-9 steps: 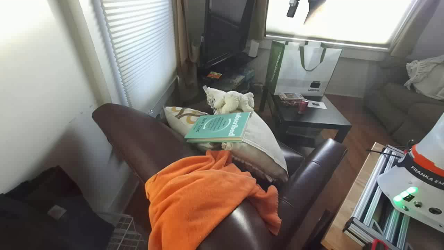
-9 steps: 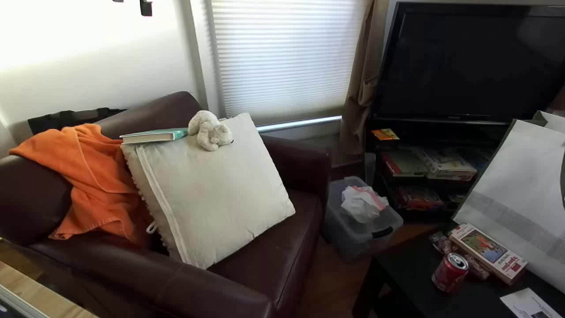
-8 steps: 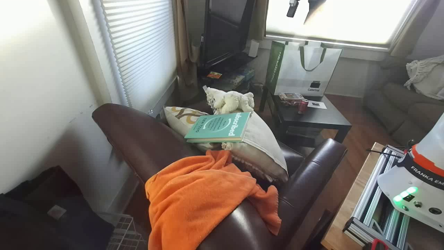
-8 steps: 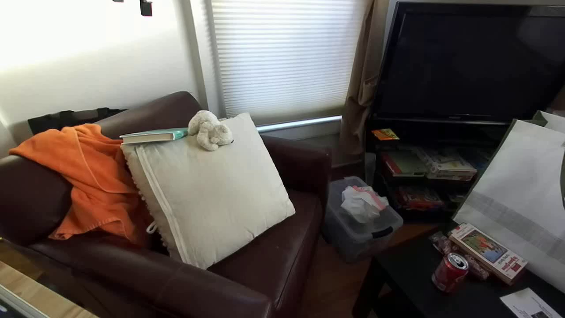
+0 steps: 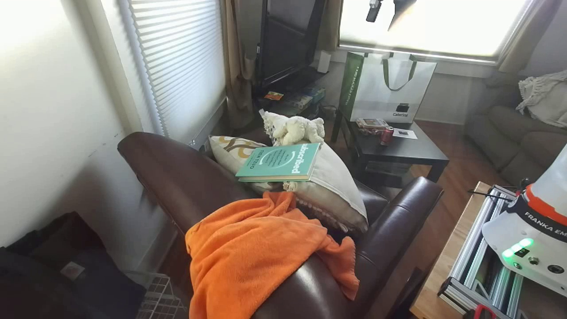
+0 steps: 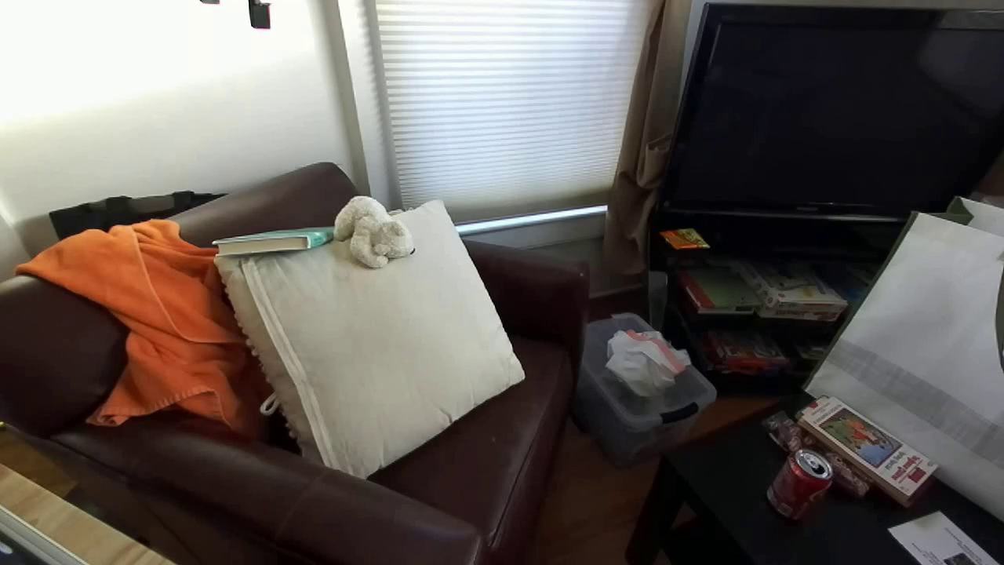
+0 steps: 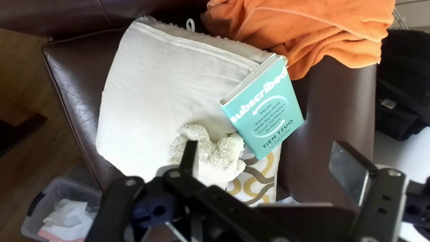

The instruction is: Put the orange cloth on the white pillow

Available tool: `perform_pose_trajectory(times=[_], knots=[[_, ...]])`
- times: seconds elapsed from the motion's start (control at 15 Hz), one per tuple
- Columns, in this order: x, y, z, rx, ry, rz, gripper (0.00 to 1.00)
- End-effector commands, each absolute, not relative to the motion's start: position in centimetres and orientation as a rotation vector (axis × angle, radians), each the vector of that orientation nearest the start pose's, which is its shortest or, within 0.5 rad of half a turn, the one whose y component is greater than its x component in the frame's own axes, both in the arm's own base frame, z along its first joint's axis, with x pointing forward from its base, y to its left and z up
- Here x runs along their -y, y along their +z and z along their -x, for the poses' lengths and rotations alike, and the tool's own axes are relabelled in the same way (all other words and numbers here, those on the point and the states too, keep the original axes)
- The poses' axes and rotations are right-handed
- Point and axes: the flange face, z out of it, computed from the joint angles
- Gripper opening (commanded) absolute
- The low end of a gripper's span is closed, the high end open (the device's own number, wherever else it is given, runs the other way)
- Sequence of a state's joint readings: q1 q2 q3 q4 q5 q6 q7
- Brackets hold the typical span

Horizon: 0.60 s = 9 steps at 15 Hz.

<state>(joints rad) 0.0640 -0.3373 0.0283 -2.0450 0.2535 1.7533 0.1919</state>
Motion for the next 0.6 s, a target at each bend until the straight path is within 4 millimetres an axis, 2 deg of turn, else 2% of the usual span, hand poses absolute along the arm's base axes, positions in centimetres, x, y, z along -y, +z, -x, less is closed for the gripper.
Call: perform_pose_trajectory(times=[0.0,0.27,0.53], knots=[[-6.6,58.8,-45.4,-0.205,-0.015,2.89,1.0],[-6.6,58.4,-46.0,-0.203,0.008,2.839,1.0],[-6.1,55.0,-48.2,-0.298,0.162,2.761,1.0]])
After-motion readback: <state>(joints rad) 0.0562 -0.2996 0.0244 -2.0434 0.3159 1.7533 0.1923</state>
